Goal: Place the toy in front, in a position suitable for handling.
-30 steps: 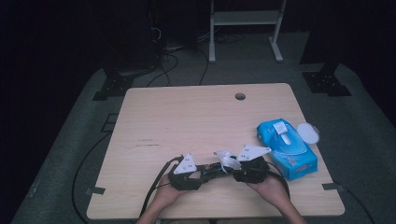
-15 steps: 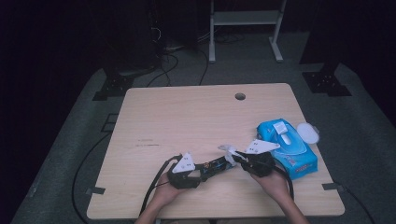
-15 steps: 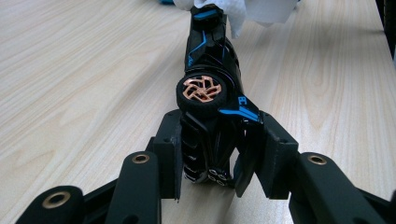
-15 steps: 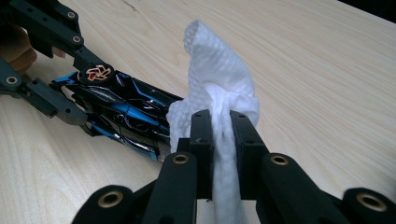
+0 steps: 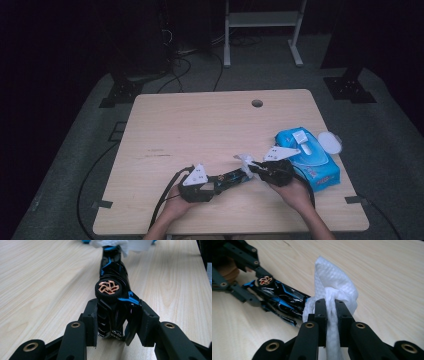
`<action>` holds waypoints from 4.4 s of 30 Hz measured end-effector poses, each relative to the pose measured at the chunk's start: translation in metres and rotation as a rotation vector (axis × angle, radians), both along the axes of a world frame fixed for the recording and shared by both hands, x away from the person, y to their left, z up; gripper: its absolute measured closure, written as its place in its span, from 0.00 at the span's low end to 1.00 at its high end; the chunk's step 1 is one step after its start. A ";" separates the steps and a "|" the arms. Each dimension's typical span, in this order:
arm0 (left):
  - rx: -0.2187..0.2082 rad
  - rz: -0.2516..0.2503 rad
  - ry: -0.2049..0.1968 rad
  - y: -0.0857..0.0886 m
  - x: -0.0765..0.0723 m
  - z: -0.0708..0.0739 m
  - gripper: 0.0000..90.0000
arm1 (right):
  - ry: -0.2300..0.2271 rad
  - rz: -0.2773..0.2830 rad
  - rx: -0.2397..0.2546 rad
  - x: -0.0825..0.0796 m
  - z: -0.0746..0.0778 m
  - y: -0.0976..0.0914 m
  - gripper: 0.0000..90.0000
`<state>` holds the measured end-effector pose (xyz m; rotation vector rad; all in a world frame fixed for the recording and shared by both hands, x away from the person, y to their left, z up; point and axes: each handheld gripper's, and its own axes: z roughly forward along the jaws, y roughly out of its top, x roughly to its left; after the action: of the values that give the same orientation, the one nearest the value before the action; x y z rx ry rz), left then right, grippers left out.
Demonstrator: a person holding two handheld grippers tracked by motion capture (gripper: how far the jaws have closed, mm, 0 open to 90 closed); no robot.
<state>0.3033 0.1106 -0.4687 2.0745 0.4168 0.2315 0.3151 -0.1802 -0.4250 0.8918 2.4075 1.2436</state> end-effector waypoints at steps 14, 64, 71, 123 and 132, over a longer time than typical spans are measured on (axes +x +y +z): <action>-0.098 0.025 0.134 0.004 0.004 0.002 0.52 | -0.007 0.023 0.001 -0.015 -0.002 -0.004 0.92; 0.069 0.047 0.062 -0.007 -0.006 -0.004 0.09 | 0.108 0.067 -0.058 -0.011 -0.028 0.010 0.91; 0.168 0.059 0.004 -0.016 -0.002 -0.010 0.13 | 0.127 0.087 -0.040 -0.013 -0.030 0.009 0.91; 0.161 -0.106 -0.019 -0.015 -0.011 -0.009 0.24 | 0.143 0.094 0.005 -0.015 -0.029 0.000 0.90; 0.153 -0.108 -0.016 -0.012 -0.011 -0.007 0.24 | 0.162 0.095 -0.062 -0.019 -0.030 -0.010 0.90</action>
<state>0.2920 0.0983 -0.4754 2.2367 0.2840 0.2214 0.2958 -0.1906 -0.4552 0.9017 2.6275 1.1633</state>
